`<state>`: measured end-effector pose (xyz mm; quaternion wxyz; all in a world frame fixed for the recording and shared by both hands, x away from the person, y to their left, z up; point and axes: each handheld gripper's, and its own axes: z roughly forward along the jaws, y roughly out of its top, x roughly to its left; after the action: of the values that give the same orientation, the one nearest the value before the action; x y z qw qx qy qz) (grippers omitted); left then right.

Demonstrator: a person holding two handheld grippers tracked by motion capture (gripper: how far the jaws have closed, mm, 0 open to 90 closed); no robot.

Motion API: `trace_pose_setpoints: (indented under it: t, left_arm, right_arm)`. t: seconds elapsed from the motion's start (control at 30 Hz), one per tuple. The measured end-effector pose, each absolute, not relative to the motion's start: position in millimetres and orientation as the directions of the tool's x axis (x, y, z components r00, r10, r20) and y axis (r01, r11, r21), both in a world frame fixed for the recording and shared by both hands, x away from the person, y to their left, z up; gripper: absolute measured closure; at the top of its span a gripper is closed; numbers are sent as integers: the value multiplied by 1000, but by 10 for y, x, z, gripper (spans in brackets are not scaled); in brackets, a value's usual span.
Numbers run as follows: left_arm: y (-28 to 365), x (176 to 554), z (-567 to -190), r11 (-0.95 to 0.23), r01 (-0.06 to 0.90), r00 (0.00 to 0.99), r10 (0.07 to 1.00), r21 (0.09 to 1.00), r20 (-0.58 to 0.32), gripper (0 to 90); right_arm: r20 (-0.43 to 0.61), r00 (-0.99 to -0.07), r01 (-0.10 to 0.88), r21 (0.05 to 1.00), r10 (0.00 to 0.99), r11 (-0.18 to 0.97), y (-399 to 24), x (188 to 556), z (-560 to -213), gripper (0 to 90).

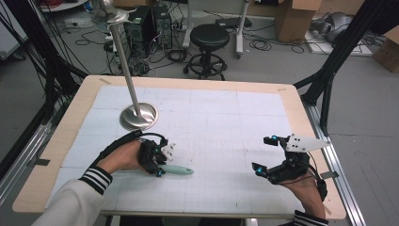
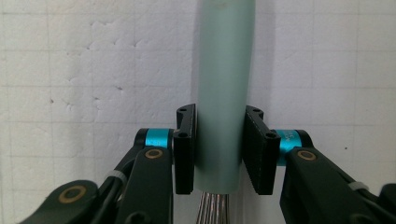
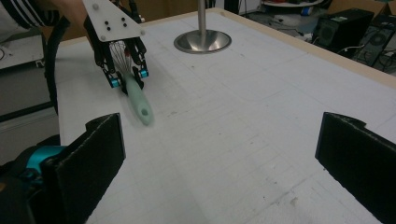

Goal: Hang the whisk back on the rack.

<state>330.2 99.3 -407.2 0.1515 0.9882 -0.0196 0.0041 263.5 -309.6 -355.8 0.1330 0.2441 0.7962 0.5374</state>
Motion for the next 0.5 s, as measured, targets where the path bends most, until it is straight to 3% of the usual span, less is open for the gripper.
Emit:
trace_pose_setpoints:
  t: [0.3,0.5]
  left_arm:
    - [1005,3296,-4042,-951,-30,1000,-25,307,19,692]
    - [1081,3292,-3909,-927,-17,999,-4,374,35,693]
  right_arm:
    - [50,-846,245,920,530,305,-3096,2632,-3557,5]
    - [46,-847,239,923,529,303,-3101,2635,-3555,5]
